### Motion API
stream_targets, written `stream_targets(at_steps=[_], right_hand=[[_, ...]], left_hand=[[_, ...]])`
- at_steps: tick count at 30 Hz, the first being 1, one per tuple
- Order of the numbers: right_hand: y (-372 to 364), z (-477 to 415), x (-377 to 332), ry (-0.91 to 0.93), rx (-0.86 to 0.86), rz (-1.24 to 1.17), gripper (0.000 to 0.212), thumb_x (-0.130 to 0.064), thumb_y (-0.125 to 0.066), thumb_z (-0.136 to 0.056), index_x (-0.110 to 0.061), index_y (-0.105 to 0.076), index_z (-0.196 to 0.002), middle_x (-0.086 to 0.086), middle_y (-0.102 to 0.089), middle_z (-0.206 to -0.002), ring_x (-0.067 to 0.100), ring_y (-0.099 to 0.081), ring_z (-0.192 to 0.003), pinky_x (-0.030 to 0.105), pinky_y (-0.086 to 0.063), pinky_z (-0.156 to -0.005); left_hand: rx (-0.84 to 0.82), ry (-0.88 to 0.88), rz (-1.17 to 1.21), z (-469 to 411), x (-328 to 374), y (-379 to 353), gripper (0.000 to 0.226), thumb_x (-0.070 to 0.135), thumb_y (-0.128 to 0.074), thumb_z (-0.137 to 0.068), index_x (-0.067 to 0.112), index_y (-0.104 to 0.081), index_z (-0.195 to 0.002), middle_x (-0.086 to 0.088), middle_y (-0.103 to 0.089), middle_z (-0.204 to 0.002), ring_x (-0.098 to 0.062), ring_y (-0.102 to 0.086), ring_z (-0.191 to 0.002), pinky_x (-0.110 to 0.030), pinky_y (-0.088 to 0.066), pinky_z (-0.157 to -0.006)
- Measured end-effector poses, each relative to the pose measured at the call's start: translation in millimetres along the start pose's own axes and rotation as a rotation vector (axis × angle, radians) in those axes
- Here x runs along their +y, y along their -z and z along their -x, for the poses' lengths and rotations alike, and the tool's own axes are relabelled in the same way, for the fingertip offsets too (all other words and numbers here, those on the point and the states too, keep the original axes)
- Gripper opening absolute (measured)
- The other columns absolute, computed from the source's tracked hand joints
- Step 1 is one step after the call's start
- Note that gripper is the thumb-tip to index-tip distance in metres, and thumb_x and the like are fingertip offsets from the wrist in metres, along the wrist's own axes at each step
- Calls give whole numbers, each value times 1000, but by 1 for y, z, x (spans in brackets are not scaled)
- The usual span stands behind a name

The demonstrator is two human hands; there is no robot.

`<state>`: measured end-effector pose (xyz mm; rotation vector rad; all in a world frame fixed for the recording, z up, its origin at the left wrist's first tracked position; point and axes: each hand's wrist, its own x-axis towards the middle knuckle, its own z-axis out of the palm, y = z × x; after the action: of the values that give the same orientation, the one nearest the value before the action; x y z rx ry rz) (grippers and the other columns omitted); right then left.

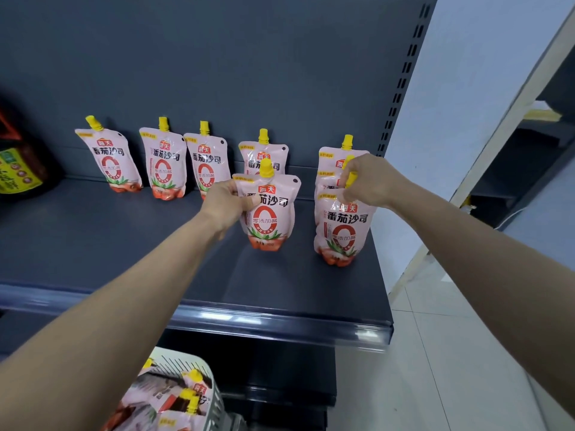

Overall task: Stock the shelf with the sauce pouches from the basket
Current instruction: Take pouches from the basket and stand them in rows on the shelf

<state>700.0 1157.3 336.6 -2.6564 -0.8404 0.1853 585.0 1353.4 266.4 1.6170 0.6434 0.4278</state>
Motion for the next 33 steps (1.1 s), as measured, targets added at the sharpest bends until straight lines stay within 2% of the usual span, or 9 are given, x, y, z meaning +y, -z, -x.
stream_targets(at_steps=[8,12,15,17,20,25,33], right_hand=[[5,-3,-2,-1,34,0,32,-21,-70,-83,-7,-63,-112,10,-62,-120,23,-60,-86,30,-51,-78],[9,-1,-8,25,85,4,37,-29,-67,-85,-9,-63,-116,10,-65,-119,29,-66,-96,34,-52,-83],[11,-1,-14,90,144,-72,28,-27,-66,-86,-9,-66,-107,7,-67,-116,24,-63,-102,30,-48,-83],[12,0,-21,140,157,-101,22,-25,-65,-87,-10,-67,-103,5,-69,-111,19,-63,-100,26,-44,-80],[10,2,-31,189,171,-97,16,-22,-63,-88,-11,-67,-98,4,-70,-104,18,-65,-97,27,-48,-83],[5,6,-39,244,125,-62,11,-17,-62,-89,-9,-67,-94,6,-71,-100,20,-66,-96,33,-52,-88],[-5,24,-45,283,41,-29,14,-17,-60,-90,-8,-67,-98,6,-71,-101,21,-64,-98,39,-51,-91]], left_hand=[[11,35,9,-24,-7,1,30,-2,-61,-84,0,-62,-114,-19,-65,-118,-25,-63,-95,-36,-52,-81],[0,46,6,-37,-9,2,30,-3,-61,-84,-1,-62,-114,-19,-64,-119,-26,-63,-96,-37,-52,-85],[-10,42,-18,-46,-10,2,30,-3,-62,-84,0,-62,-113,-20,-64,-119,-30,-64,-102,-38,-52,-86],[-25,41,-30,-51,-10,1,30,-2,-61,-84,0,-62,-114,-18,-65,-119,-29,-64,-101,-37,-52,-84],[-45,40,-38,-56,-9,-1,31,-3,-59,-86,0,-60,-116,-17,-64,-119,-24,-62,-97,-34,-50,-81],[-106,46,-30,-64,-7,1,32,-6,-57,-86,-1,-59,-118,-20,-62,-122,-33,-61,-111,-36,-49,-86],[-205,111,40,-62,-2,6,34,-9,-55,-86,-4,-57,-119,-21,-60,-124,-28,-60,-103,-37,-48,-86]])
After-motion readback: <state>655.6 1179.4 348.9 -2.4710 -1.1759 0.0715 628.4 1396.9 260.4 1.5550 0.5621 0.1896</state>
